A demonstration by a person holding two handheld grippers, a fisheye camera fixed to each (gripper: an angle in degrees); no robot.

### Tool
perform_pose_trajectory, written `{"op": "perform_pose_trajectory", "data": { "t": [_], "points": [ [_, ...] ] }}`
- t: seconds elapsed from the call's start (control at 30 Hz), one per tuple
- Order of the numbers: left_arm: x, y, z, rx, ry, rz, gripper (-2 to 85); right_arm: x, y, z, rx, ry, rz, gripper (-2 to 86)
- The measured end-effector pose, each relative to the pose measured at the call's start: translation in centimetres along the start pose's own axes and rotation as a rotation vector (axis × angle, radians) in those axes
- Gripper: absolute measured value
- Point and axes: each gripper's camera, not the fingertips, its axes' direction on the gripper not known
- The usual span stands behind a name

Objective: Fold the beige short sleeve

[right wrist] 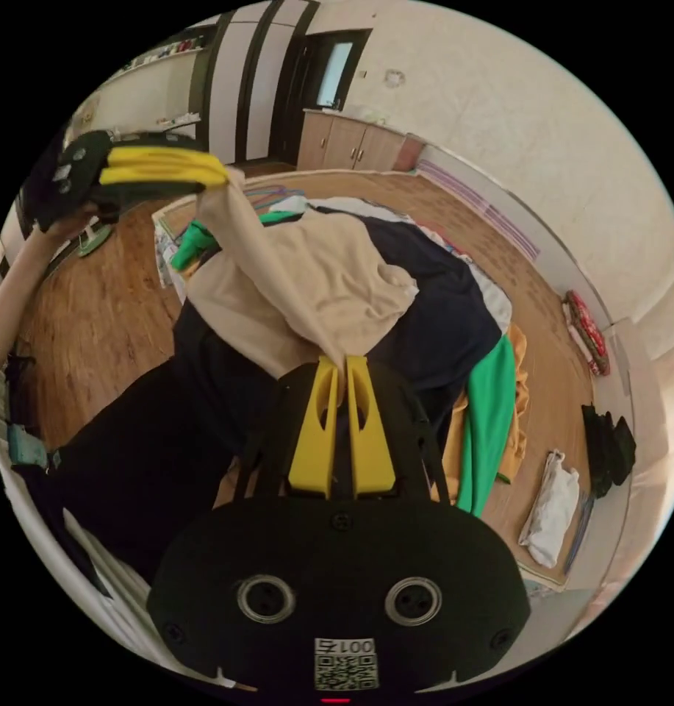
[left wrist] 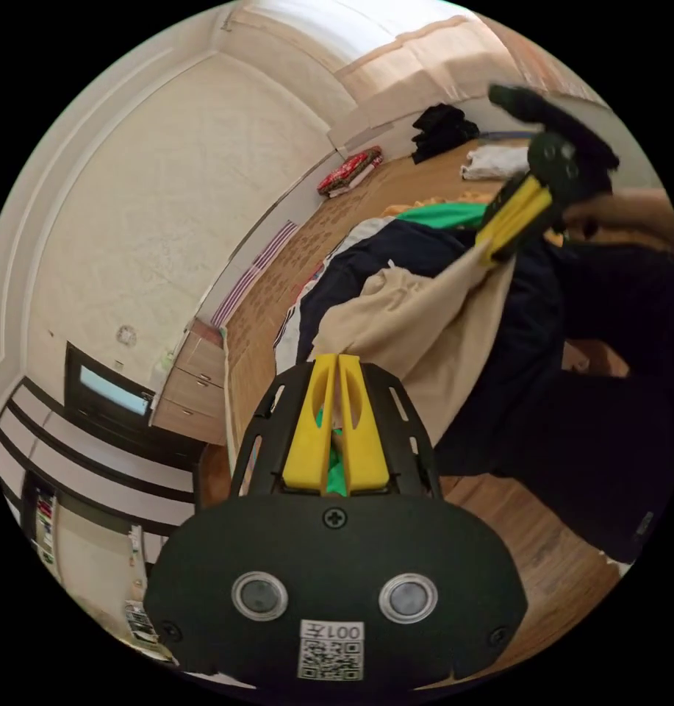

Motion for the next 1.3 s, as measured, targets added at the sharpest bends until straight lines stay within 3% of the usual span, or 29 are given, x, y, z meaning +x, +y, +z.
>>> {"op": "perform_pose_trajectory", "data": {
  "t": [0.07, 0.2, 0.47, 0.7, 0.83, 0.9, 1.07, 1.3],
  "points": [
    [2.0, 1.0, 0.5, -0.059, -0.030, 0.095, -1.0, -0.6, 1.1, -1.6, 0.032, -0.004, -0.038, 2.6],
    [4.2, 2.6, 0.6, -0.091, 0.117, 0.145, -0.8, -1.4, 3.2, -0.5, -0.059, -0.032, -0.084, 2.3],
    [5.3, 3.0, -0.4, -0.211, 0.050, 0.128, 5.2, -0.8, 4.3, -2.7, -0.030, -0.138, -0.008, 1.5],
    [4.0, 0.1, -4.5, -0.016, 0.121, -0.105, 9.5, 0.4, 1.5, -7.8, -0.033, -0.117, -0.107, 1.3],
    [4.7, -2.4, -3.3, -0.052, -0.013, -0.149, 11.3, 0.4, -0.7, -10.3, -0.048, -0.087, -0.190, 1.3],
    [4.4, -3.2, -2.6, -0.057, 0.015, -0.200, 11.2, 0.7, -1.4, -11.3, -0.058, -0.081, -0.210, 1.3],
    [2.2, -4.5, -2.6, -0.075, -0.058, -0.330, 4.4, 2.5, -1.1, -14.6, -0.031, -0.061, -0.243, 1.2],
    [-0.7, -7.9, -9.1, 0.013, -0.110, -0.167, 1.9, 5.4, 4.2, -18.9, 0.037, -0.080, -0.213, 1.1]
  ]
}}
